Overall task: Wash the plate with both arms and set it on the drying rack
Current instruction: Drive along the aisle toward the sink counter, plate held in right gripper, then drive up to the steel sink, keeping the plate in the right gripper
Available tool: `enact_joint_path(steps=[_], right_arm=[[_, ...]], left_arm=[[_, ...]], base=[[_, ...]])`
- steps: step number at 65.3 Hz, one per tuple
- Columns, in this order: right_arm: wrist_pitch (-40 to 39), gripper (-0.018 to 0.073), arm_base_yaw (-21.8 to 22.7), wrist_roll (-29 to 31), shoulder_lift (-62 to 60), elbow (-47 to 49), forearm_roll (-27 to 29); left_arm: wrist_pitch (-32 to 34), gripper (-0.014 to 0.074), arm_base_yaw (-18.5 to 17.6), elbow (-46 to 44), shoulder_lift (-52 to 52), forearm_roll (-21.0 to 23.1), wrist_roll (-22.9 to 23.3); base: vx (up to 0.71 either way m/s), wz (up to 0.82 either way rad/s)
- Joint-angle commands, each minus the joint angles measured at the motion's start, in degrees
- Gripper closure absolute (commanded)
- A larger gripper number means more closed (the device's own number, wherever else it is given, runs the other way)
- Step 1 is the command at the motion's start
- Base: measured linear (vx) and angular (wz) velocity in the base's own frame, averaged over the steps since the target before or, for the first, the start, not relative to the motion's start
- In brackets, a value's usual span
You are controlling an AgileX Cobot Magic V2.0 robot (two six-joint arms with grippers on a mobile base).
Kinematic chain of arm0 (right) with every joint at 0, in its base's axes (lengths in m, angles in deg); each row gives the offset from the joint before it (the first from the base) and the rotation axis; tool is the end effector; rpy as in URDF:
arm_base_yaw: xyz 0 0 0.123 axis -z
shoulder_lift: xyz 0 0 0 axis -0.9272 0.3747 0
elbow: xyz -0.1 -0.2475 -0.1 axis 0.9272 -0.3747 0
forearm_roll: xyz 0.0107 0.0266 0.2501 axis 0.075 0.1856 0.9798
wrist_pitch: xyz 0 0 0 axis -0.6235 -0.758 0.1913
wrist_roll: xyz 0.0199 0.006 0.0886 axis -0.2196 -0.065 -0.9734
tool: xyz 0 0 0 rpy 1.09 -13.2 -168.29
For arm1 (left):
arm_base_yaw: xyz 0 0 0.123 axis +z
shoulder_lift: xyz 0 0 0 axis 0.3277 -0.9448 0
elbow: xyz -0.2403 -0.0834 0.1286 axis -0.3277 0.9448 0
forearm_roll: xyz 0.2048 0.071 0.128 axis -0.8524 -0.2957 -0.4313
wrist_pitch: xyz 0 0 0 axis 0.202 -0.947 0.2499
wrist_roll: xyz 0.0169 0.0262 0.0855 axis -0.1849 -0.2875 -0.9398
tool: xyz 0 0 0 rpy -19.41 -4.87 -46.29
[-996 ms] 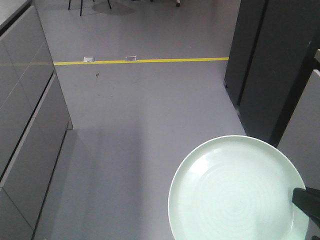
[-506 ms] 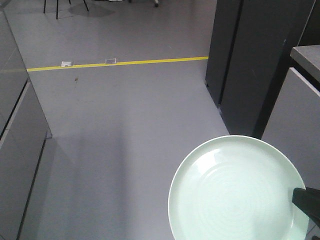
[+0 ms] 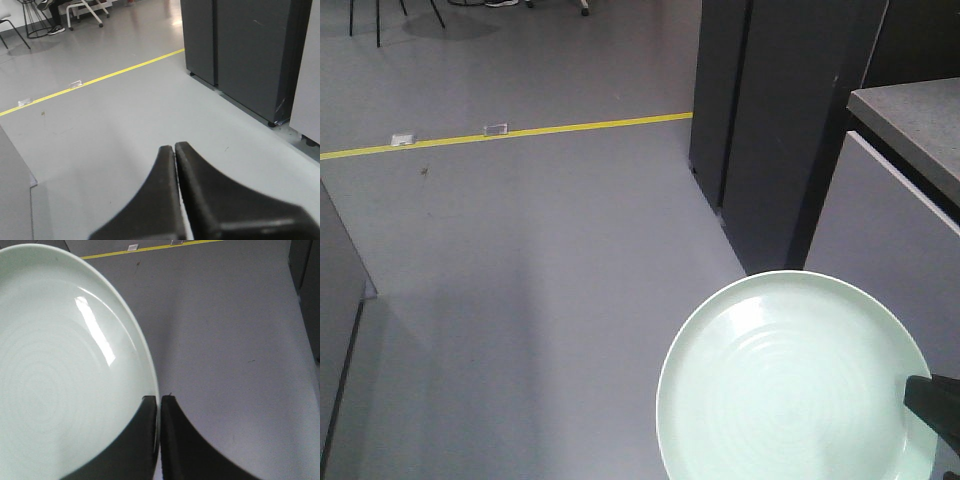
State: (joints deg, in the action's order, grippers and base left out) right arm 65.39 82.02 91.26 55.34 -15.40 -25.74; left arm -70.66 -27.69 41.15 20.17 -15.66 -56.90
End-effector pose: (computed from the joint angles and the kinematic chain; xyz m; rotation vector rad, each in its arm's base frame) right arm 0.0815 0.0358 0.2982 -0.2269 2.0845 0.4793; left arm 0.0517 -0.0081 0.1720 0.1264 1.8556 -0.1167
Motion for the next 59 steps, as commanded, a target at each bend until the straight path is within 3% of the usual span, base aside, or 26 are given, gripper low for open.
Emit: enact_joint_path(steps=[1,59], right_arm=[[-2.2,0.0561,0.4,0.0,0.2,1.5,2.8],[-2.2,0.0561,0.4,0.0,0.2,1.5,2.8]], left_arm=[[4.0,0.0603,-0.4,-1.9,0.3,0.5,0.2],[4.0,0.0603,-0.4,-1.9,0.3,0.5,0.2]], base=[[0.06,-0.18],[0.07,-0.22]])
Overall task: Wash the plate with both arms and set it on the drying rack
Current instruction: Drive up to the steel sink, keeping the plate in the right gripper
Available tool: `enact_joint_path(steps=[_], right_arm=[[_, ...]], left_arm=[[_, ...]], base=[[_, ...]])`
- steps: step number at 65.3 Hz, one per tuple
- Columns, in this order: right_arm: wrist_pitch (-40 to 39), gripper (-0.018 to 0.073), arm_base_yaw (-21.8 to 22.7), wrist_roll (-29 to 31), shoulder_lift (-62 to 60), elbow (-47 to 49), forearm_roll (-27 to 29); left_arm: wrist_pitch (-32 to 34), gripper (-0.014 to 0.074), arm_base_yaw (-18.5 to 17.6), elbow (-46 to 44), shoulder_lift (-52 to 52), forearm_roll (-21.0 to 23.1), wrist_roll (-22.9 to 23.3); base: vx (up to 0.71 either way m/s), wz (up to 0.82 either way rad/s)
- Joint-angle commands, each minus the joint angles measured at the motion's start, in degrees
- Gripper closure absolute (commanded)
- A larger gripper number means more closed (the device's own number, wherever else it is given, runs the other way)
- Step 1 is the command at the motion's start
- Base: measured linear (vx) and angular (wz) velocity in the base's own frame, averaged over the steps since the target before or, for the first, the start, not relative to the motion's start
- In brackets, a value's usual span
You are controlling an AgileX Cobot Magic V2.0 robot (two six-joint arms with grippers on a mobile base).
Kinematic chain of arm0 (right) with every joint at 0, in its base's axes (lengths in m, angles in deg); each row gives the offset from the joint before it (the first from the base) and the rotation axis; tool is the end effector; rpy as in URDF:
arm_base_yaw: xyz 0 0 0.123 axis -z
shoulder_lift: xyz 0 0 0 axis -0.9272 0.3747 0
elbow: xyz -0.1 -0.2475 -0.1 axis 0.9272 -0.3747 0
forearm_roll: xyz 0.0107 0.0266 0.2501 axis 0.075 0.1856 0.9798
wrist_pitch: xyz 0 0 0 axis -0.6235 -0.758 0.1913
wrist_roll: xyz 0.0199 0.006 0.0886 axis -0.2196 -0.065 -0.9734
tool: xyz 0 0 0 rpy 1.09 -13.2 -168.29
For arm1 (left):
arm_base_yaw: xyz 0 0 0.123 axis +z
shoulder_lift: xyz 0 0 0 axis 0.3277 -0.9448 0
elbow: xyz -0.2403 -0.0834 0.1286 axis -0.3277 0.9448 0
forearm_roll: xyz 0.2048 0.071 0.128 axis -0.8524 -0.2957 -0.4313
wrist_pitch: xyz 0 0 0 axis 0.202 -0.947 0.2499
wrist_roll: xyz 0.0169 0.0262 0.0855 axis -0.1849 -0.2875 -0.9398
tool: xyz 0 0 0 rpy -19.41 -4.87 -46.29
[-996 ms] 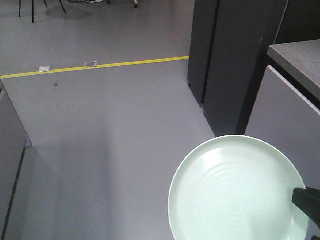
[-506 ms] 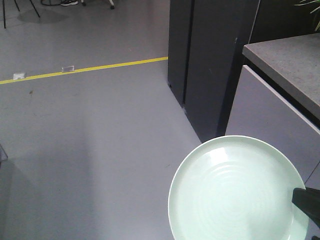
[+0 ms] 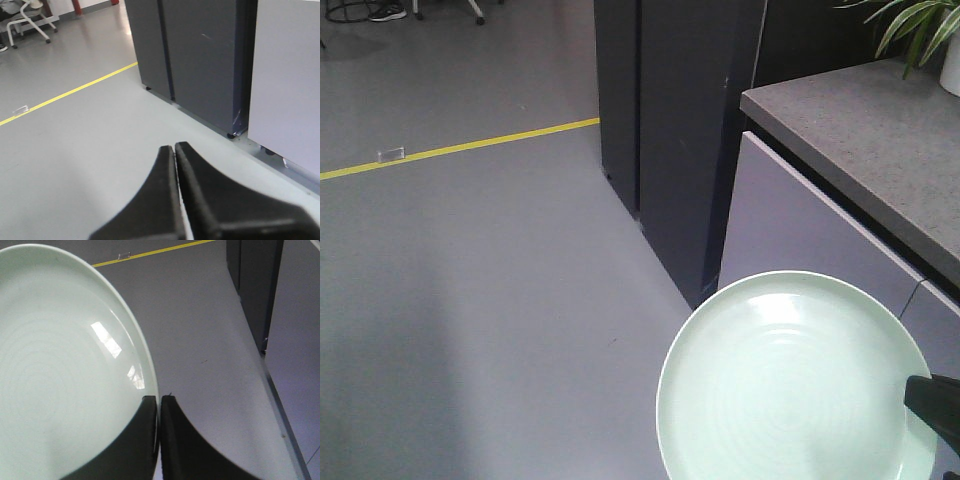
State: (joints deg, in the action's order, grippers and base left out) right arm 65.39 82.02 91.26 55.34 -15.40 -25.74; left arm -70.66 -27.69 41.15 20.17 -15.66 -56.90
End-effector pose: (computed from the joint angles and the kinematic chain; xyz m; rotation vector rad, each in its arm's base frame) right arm 0.0815 0.0358 0.2982 -0.2269 2.0845 0.4793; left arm 0.0517 -0.0081 0.1720 0.1264 1.8556 -0.1167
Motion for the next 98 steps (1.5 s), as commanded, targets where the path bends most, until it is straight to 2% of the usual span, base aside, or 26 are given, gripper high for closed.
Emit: enact_joint_path(steps=[1,98], right_arm=[[-2.2,0.0561,0.4,0.0,0.2,1.5,2.8],[-2.2,0.0561,0.4,0.0,0.2,1.5,2.8]], left_arm=[[4.0,0.0603,-0.4,-1.9,0.3,0.5,0.2],[4.0,0.0603,-0.4,-1.9,0.3,0.5,0.2]], base=[[0.08,-0.25],[0.06,-0.2]])
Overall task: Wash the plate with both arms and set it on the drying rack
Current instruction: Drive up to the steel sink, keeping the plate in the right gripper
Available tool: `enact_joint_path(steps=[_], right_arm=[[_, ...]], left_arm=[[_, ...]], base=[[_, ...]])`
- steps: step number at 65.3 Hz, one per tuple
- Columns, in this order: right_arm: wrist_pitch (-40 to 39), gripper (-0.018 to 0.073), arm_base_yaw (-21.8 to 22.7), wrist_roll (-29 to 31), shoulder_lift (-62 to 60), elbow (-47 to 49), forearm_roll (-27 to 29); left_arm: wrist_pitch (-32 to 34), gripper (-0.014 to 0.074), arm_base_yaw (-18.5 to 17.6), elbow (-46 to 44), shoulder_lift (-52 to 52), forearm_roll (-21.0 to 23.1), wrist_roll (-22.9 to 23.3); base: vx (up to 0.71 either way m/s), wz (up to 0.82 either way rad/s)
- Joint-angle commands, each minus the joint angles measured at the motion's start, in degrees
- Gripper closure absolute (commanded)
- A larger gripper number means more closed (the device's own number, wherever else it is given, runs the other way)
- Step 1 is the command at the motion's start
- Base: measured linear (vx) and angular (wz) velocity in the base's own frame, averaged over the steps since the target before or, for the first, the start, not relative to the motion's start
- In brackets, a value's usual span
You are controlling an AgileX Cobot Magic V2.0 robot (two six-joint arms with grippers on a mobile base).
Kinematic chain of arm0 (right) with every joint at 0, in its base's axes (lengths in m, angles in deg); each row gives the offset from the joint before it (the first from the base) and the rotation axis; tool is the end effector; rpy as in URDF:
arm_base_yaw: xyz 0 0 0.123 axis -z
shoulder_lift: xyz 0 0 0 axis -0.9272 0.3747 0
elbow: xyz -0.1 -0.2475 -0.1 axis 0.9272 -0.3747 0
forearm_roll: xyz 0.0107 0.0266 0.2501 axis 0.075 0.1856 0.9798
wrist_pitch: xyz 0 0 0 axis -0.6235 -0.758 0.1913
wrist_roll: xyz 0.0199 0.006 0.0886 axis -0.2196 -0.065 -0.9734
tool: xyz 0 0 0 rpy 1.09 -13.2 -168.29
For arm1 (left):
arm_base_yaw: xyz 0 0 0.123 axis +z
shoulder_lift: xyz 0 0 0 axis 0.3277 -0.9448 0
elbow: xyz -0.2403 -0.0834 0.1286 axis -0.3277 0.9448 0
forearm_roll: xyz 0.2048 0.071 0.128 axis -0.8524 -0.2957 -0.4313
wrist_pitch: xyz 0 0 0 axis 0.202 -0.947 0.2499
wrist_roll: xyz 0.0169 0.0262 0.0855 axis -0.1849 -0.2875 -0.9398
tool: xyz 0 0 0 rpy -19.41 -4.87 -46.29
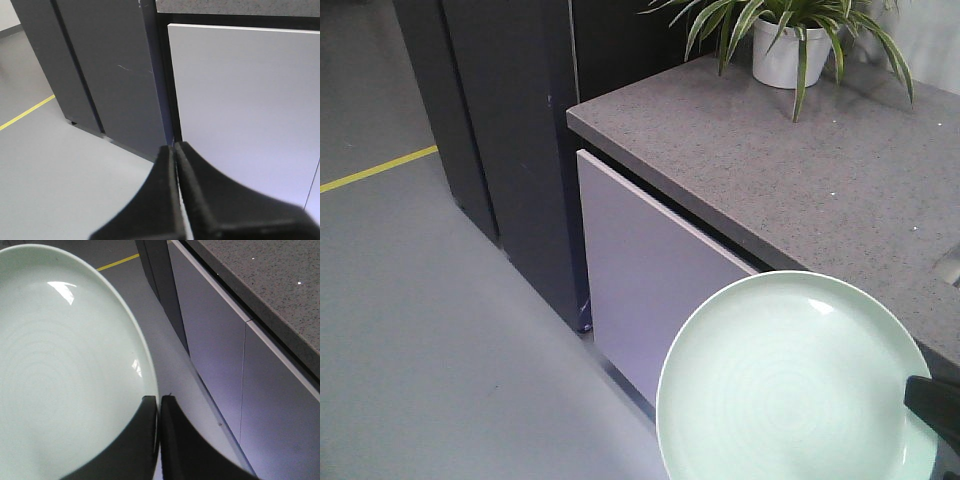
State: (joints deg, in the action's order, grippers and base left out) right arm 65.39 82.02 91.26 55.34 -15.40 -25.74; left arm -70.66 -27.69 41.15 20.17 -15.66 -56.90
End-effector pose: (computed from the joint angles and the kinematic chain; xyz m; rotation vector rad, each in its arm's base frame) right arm 0.0815 0.0358 0.2982 -0.2269 2.0845 0.4793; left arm 0.0517 -0.0081 0.1720 0.1264 1.8556 -0.1167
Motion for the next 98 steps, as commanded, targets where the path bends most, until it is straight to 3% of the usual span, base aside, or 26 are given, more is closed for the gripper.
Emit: enact_joint_path(steps=[1,98], right_arm=[[-2.2,0.0561,0.4,0.0,0.2,1.5,2.8],[-2.2,0.0561,0.4,0.0,0.2,1.5,2.8]], left_arm=[[4.0,0.0603,-0.4,-1.9,0.3,0.5,0.2],[4.0,0.0603,-0.4,-1.9,0.3,0.5,0.2]], base=[[0.03,-0.1],[0.04,-0.17]])
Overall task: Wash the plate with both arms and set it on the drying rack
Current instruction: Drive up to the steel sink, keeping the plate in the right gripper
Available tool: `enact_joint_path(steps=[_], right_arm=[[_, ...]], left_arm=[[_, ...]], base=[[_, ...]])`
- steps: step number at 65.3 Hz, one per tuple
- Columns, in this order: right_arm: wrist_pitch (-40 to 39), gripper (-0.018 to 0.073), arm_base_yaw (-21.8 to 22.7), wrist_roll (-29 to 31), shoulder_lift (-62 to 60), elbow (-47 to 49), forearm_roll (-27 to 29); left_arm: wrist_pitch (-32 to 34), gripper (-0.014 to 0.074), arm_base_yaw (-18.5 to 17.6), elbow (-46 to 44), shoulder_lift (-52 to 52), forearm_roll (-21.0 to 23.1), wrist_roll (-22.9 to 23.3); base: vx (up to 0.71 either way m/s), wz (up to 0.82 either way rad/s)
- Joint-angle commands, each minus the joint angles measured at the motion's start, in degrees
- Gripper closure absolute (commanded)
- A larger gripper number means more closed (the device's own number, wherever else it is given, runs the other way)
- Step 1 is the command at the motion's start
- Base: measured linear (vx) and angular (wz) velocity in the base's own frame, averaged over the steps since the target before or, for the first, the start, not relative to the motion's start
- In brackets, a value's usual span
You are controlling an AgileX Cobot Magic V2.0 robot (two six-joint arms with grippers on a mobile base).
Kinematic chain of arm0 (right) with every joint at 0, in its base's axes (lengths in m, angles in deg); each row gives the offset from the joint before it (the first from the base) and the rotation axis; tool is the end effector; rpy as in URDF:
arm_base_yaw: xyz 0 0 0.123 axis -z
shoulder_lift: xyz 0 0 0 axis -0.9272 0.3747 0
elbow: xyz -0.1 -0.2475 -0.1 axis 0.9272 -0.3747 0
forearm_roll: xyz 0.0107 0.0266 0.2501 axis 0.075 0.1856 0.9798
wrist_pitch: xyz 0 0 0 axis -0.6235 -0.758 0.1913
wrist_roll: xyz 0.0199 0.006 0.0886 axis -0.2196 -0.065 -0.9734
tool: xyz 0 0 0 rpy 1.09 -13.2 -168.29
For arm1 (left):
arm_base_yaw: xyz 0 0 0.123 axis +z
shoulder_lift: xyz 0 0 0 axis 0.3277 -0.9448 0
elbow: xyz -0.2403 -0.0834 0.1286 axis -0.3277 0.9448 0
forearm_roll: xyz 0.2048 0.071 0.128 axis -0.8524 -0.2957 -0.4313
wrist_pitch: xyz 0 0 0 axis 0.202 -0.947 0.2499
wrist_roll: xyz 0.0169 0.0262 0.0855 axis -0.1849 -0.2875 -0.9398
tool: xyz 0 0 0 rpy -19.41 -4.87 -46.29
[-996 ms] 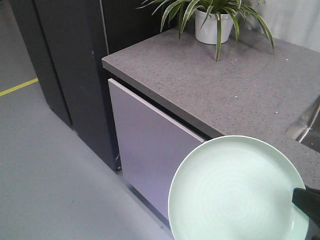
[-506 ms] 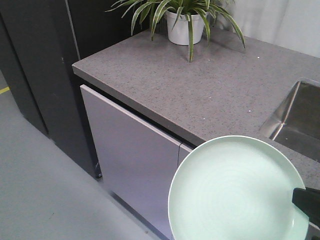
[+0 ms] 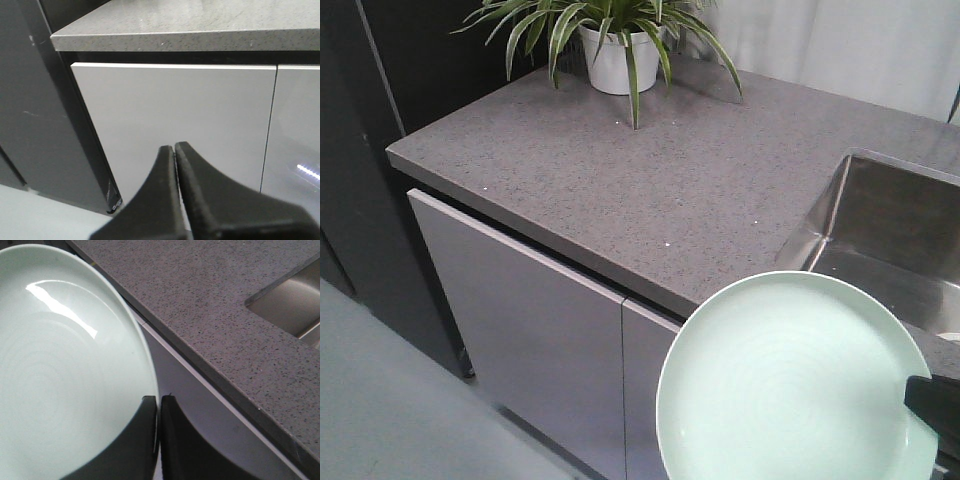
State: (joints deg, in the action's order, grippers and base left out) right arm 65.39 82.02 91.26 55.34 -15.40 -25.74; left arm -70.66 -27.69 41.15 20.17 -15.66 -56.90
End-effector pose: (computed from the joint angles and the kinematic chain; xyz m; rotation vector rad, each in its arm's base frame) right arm 0.0815 0.0358 0.2982 -0.2269 2.0845 0.4793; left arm 0.0517 -0.0081 0.1720 0.1264 1.8556 -0.1167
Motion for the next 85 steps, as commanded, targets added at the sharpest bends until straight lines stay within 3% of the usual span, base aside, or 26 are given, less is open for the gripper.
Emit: enact_joint_path(steps=[1,85], right_arm=[[-2.2,0.0561,0.4,0.0,0.2,1.5,2.8],[-2.2,0.0561,0.4,0.0,0.2,1.5,2.8]], left_arm=[[4.0,0.0603,-0.4,-1.9,0.3,0.5,0.2],[4.0,0.0603,-0.4,-1.9,0.3,0.5,0.2]], base=[[0.04,-0.18],[0.04,-0.22]])
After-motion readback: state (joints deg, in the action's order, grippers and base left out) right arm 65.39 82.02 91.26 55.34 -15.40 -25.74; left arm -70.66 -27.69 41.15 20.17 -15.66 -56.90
